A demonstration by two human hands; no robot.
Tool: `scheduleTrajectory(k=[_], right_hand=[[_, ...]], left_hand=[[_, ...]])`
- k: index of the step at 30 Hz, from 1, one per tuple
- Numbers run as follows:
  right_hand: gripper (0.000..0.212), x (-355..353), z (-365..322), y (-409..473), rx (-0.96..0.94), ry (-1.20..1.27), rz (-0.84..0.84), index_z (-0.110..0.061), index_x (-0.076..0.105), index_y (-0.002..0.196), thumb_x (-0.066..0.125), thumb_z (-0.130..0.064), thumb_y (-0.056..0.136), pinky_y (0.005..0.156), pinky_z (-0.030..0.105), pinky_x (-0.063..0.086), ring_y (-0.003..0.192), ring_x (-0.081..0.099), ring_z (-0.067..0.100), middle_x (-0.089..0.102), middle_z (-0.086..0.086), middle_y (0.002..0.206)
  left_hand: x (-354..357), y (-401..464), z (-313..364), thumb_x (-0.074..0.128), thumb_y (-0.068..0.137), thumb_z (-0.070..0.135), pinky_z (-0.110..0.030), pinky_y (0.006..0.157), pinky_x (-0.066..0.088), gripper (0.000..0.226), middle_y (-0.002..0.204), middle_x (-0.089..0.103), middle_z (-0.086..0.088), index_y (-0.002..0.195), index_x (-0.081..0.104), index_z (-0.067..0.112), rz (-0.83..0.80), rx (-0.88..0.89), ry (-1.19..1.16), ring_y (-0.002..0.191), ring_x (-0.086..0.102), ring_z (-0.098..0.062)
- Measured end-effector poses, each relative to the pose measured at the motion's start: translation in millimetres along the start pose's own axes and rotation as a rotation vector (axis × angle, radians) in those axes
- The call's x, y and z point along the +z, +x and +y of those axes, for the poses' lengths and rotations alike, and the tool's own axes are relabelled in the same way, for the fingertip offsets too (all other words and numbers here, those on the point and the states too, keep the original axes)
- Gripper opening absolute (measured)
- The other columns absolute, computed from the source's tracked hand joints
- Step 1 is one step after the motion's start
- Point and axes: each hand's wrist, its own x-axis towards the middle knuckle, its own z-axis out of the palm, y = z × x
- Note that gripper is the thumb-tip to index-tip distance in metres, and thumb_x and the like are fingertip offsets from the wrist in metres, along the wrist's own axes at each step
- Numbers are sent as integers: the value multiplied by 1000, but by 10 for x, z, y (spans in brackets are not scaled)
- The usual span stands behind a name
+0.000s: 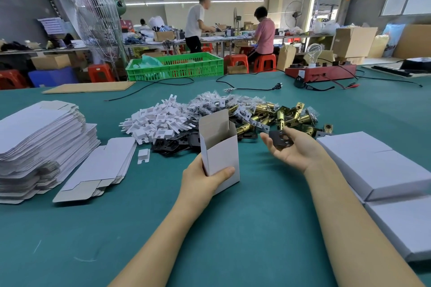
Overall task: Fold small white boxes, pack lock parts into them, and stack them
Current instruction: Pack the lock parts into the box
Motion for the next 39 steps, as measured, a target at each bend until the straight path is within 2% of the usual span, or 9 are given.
scheduleTrajectory(k=[4,8,13,16,20,25,29,35,39], right_hand=[[28,25,0,-29,-20,-179,74,4,47,118,33,-15,104,47,23,52,77,69,27,64,24,108],[11,42,-40,-41,-164,-484,100,-9,52,95,44,-14,102,60,32,49,86,66,29,58,18,108],[14,77,-48,-56,-151,-445,93,-16,49,90,42,-16,103,56,35,58,86,68,34,58,18,108],[16,79,-45,-63,-143,-443,58,-13,55,100,49,2,97,55,30,59,84,64,33,53,23,108],[43,81,-83,-100,-244,-928,165,-17,61,116,67,8,82,48,24,46,64,61,19,65,14,91],[27,206,-210,-199,-428,-1217,198,-21,59,100,67,0,83,50,26,41,71,58,19,59,6,93],[21,366,-278,-347,-463,-1290,98,-18,62,82,59,1,88,50,22,49,72,60,22,63,14,94],[31,683,-308,-690,-615,-1493,-68,-20,67,82,51,6,90,85,54,52,86,65,29,70,7,87],[31,937,-320,-962,-864,-1485,-265,-22,67,86,55,5,90,74,26,56,74,65,6,68,-6,80]], left_hand=[[4,1,-2,82,77,18,-23,81,51,38,105,72,16,109,66,33,4,-4,-1,98,67,-3],[-2,0,3,82,78,18,-21,80,51,38,105,73,15,110,66,31,-8,-3,0,98,67,-4],[1,3,10,82,78,18,-21,80,52,38,105,72,15,108,65,33,-5,-6,6,97,67,-3],[7,1,13,82,78,18,-24,83,53,39,107,72,13,110,65,31,-5,-6,2,99,67,-5],[8,-1,7,82,78,18,-24,83,53,39,107,72,12,112,65,30,-6,-6,-6,99,67,-6],[3,0,-8,83,77,19,-25,85,54,39,106,72,13,110,65,32,-9,0,-16,98,68,-5],[4,2,-12,83,77,19,-26,85,54,39,104,73,14,107,65,36,-12,10,-26,97,68,-4],[-3,-1,6,81,66,28,-32,88,55,44,103,74,13,107,66,34,-58,27,-30,99,68,-8],[-11,6,19,79,64,28,-35,86,56,38,100,74,10,99,69,37,-109,27,-19,97,69,-12]])
